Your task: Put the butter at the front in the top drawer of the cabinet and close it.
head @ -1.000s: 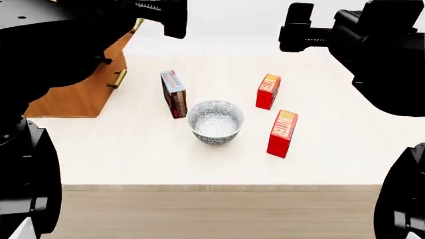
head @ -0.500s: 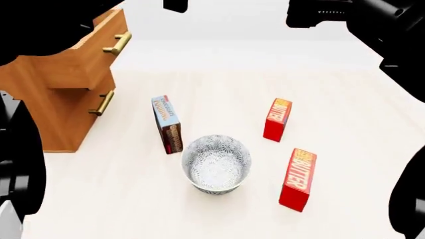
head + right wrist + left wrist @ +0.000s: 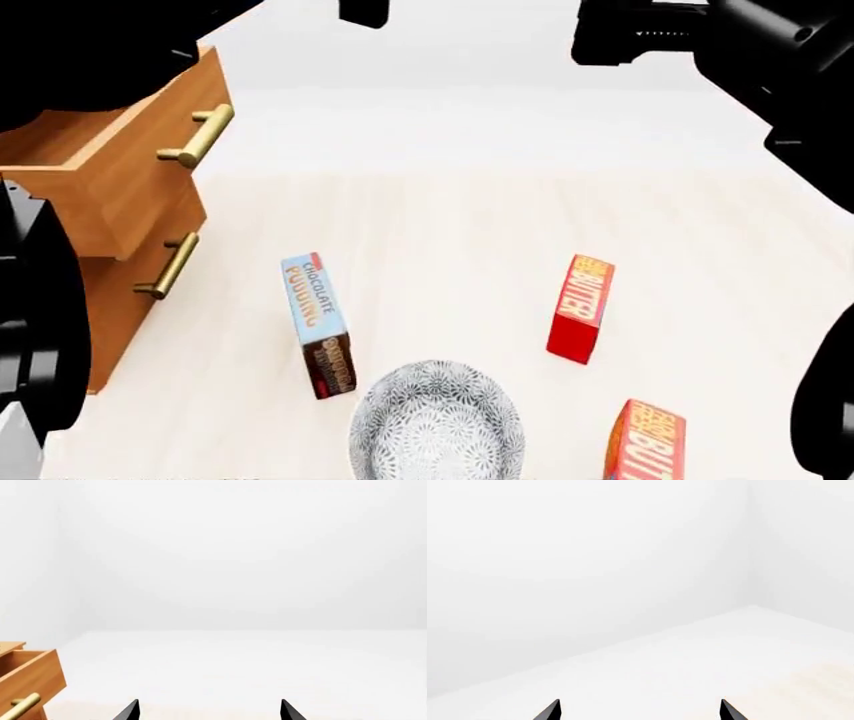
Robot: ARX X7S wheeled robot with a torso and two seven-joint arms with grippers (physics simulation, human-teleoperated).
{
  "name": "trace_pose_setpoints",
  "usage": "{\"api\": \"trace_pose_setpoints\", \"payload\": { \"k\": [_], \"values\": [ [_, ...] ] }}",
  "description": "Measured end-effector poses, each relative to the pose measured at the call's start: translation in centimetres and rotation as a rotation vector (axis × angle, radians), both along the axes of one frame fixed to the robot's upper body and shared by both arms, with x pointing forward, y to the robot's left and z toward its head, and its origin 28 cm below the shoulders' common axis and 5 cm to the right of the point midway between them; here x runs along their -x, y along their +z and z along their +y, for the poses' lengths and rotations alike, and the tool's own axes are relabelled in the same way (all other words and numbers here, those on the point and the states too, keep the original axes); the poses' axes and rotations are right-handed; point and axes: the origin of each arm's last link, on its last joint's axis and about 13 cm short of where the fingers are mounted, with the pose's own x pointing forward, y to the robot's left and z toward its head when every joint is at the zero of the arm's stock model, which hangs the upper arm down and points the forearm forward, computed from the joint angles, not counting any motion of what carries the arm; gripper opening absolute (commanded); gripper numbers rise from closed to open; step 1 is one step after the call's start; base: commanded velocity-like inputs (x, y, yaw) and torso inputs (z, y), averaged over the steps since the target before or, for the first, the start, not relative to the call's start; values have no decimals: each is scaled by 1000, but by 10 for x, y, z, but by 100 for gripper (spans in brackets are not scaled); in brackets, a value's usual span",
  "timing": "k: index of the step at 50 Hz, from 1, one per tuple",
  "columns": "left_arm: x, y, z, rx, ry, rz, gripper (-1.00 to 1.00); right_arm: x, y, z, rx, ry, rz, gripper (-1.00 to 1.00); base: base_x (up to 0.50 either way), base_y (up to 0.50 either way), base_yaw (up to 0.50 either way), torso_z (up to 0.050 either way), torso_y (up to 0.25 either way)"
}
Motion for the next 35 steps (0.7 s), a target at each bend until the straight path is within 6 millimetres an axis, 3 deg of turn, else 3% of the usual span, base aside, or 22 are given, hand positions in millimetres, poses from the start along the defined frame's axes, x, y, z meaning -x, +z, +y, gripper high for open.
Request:
{"api": "trace_pose_setpoints", "payload": {
  "k": [14, 24, 35],
  "values": [
    [8, 0, 1, -71, -18, 53, 100, 3, -5, -1, 0, 11, 4, 100, 0, 0, 0, 0, 0],
    [17, 33, 12, -274, -5, 332, 100, 7, -10, -5, -15, 32, 0, 100, 0, 0, 0, 0, 0],
    [4, 61, 48, -188, 157, 535, 100, 10, -15, -7, -34, 51, -3, 100, 0, 0, 0, 0, 0]
  ]
}}
